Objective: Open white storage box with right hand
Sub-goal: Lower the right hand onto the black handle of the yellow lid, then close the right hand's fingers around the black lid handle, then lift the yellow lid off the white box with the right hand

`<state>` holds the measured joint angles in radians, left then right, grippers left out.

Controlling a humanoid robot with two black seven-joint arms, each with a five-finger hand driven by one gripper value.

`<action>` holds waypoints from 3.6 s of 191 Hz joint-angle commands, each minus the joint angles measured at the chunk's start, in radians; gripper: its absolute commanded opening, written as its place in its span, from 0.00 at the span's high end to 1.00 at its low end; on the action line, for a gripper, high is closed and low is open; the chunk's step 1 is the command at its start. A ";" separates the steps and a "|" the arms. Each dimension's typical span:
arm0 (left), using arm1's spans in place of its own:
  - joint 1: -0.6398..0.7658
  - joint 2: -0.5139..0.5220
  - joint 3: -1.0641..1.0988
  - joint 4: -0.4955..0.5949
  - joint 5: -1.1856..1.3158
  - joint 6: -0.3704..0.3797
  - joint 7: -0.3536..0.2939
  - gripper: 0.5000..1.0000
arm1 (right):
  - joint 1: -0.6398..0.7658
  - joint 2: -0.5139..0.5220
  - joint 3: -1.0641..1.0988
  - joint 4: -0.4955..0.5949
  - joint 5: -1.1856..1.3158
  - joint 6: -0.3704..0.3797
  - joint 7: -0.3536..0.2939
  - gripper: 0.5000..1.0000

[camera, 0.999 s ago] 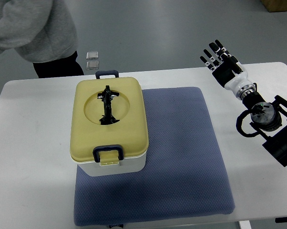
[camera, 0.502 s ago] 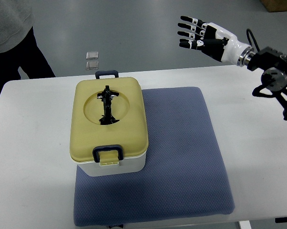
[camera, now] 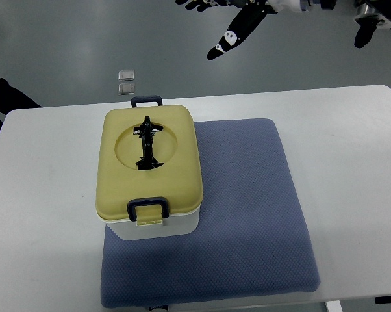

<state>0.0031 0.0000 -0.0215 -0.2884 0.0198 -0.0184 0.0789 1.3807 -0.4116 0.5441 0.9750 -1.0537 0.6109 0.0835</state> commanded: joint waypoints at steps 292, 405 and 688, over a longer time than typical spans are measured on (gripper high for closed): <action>0.000 0.000 0.002 0.003 -0.001 0.000 0.001 0.00 | -0.246 0.215 0.014 0.133 -0.304 0.000 0.076 0.07; 0.000 0.000 0.003 0.000 -0.001 0.000 0.001 0.00 | -0.272 0.269 0.011 0.123 -0.394 -0.177 0.119 0.08; 0.000 0.000 0.002 0.005 -0.001 0.000 0.001 0.00 | -0.201 0.168 0.220 0.189 -0.436 -0.013 0.147 1.00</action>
<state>0.0031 0.0000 -0.0197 -0.2839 0.0184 -0.0184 0.0797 1.1745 -0.1920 0.7094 1.1481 -1.4897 0.5109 0.2307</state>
